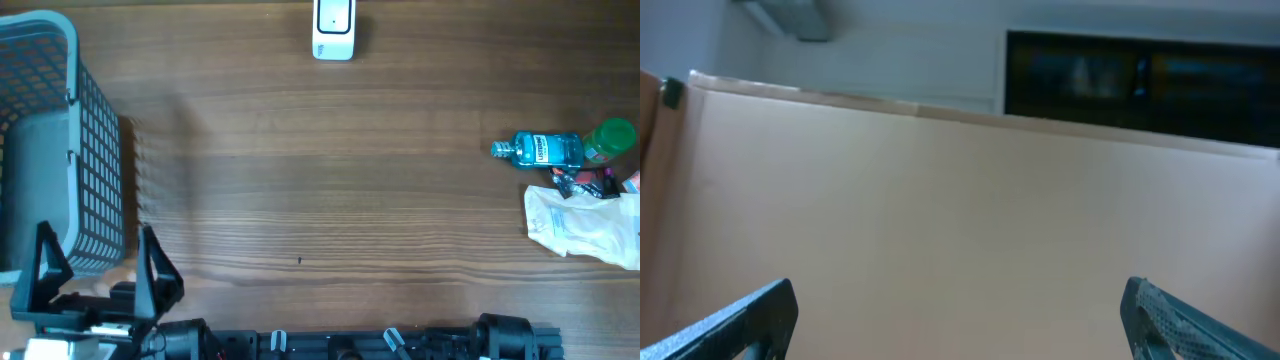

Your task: Scan the item barcode

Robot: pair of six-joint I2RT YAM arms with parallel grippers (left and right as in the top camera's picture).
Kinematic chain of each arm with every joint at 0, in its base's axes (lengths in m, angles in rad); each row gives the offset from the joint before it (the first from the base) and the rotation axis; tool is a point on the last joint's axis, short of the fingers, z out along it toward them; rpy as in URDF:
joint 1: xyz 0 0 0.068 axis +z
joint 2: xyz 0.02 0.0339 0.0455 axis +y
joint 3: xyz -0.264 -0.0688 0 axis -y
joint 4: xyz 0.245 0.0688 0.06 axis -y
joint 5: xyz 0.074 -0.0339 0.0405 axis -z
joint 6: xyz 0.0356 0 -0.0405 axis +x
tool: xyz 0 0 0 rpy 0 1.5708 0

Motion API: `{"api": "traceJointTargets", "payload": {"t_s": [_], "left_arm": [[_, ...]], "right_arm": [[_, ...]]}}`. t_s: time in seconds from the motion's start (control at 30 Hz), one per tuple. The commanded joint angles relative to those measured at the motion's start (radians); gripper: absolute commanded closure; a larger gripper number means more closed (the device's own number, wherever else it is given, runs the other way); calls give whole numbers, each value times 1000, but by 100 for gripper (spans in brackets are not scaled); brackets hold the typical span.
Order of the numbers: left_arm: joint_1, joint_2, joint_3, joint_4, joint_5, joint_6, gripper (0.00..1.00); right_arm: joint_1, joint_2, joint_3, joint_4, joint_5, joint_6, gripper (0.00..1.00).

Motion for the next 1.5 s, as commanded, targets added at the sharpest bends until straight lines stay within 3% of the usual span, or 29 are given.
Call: {"api": "traceJointTargets", "payload": {"t_s": [0.0, 0.13, 0.23, 0.37, 0.53, 0.7, 0.83, 0.93, 1.1, 1.4, 1.47], "left_arm": [[-23, -28, -5, 74, -55, -21, 0], [-55, -28, 2, 83, -79, 128, 0], [-85, -28, 2, 173, -79, 137, 0], [-122, -17, 2, 437, -78, 136, 0], [-129, 19, 2, 600, -99, 137, 0], [-129, 22, 2, 487, -131, 136, 0], [-129, 24, -10, 352, -127, 104, 0], [-130, 24, -52, 358, -127, 103, 0], [-130, 24, -201, 419, -86, 103, 0], [-133, 23, -654, 737, -74, 34, 0], [-132, 25, -677, 709, -75, 35, 0]], "right_arm": [[-5, 0, -11, -10, -24, 111, 0], [-5, 0, -14, -87, -65, 256, 0], [-5, 0, -51, -86, -138, 283, 0], [-5, 0, -195, 18, -247, 278, 0], [-5, 0, -451, 200, -394, 272, 0], [-4, 0, -744, 376, -399, 288, 0], [-4, 0, -1010, 685, -405, 463, 0], [-4, 0, -1160, 897, -405, 481, 0], [-3, 0, -1170, 760, -402, 417, 0], [-3, 1, -1170, 551, -382, 335, 0], [-3, 1, -1170, 532, -381, 319, 0]]}}
